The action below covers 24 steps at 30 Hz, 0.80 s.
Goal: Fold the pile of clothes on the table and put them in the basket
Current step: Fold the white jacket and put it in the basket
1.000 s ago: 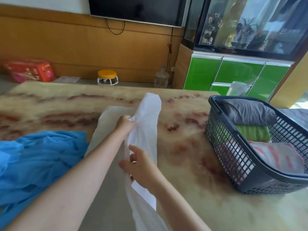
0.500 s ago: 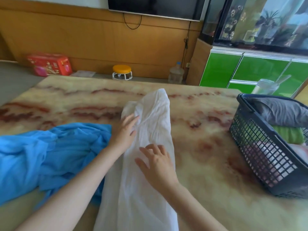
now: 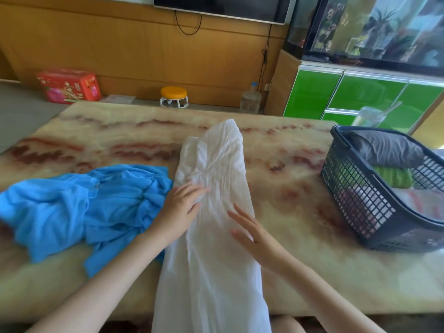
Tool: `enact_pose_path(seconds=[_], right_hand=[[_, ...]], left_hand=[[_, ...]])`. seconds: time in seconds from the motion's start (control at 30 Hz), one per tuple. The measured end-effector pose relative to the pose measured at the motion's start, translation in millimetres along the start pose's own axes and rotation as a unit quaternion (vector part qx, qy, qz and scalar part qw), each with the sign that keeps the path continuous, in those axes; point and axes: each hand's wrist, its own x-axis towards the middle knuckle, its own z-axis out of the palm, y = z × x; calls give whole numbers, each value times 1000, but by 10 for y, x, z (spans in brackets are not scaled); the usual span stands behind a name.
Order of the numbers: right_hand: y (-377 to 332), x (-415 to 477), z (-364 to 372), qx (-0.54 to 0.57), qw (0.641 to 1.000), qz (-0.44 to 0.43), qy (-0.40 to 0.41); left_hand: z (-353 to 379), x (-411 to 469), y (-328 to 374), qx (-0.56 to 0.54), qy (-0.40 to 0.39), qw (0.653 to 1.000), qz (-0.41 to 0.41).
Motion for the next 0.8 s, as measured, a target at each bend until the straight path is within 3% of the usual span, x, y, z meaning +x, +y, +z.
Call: enact_pose_path(seconds=[0.13, 0.2, 0.3, 0.43, 0.53, 0.63, 0.7, 0.8], right_hand=[[-56, -971, -94, 51, 998, 12, 18], [-36, -1375, 5, 47, 998, 0, 34], [-25, -1740, 281, -5, 999, -27, 25], [-15, -1867, 612, -120, 989, -66, 51], [-141, -1892, 644, -116, 981, -49, 149], [-364, -2006, 576, -147, 947, -138, 250], [-497, -2090, 556, -197, 920, -217, 262], [-416, -2136, 670, -265, 907, -269, 184]], left_hand=[[-281, -1168, 345, -187, 17, 979, -83], [-330, -1686, 541, -270, 27, 951, -151], [-246, -2110, 801, -340, -22, 904, -258], [-182, -2169, 1174, -305, -67, 918, -244], [-121, -2119, 1213, -268, -50, 930, -245], [-174, -2201, 1144, -318, -41, 913, -253], [-229, -2316, 1106, -310, -31, 918, -244], [-225, -2491, 1051, -271, -42, 935, -225]])
